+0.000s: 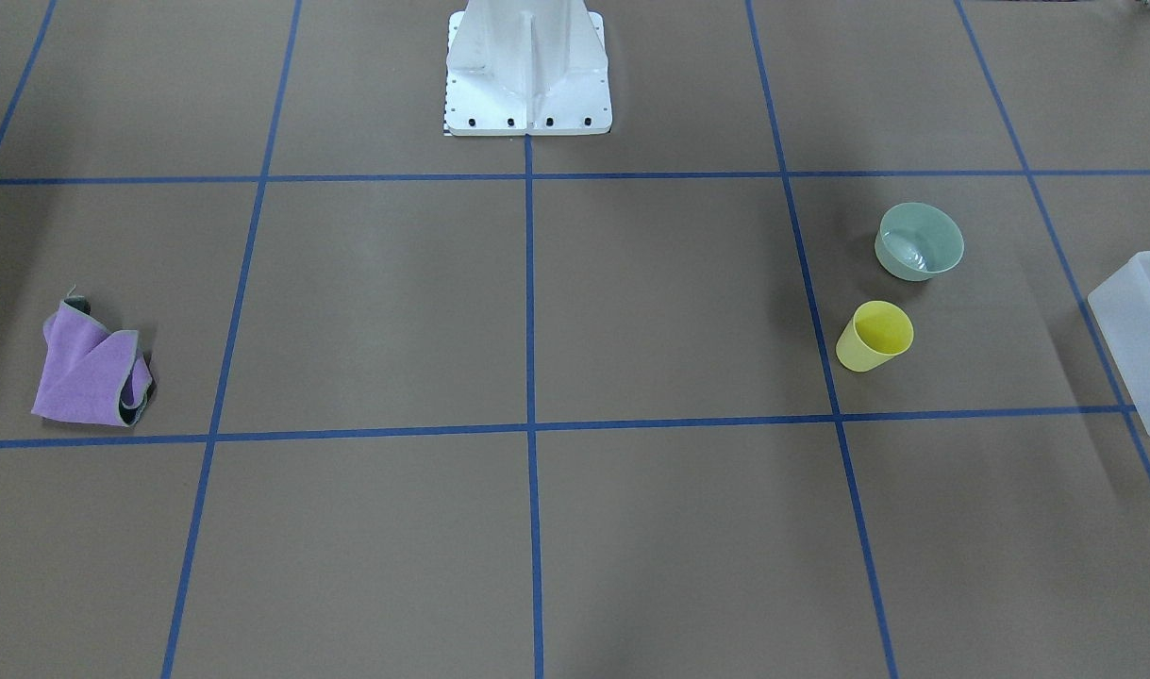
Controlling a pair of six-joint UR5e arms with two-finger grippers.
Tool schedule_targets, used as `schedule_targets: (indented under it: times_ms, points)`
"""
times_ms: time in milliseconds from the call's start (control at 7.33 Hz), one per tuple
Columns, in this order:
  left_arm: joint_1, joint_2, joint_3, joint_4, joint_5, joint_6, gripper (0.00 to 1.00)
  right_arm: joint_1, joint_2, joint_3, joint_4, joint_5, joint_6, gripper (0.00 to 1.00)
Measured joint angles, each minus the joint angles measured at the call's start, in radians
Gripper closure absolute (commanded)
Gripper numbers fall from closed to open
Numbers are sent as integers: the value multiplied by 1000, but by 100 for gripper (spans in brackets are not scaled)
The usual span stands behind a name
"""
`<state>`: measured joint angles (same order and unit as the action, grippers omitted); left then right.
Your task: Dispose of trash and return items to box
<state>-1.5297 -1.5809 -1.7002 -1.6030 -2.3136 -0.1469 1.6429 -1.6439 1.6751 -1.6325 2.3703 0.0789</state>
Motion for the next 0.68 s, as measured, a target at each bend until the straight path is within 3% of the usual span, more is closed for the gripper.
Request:
schedule_targets:
  times_ms: [409,682]
  points:
    - [21,-6,-49,-23,-9,-28,2,-8,0,0,0,0,0,0]
    - [82,26,-55,-148,-21,-216,2,-27,1,-2,-2,-1,7,0]
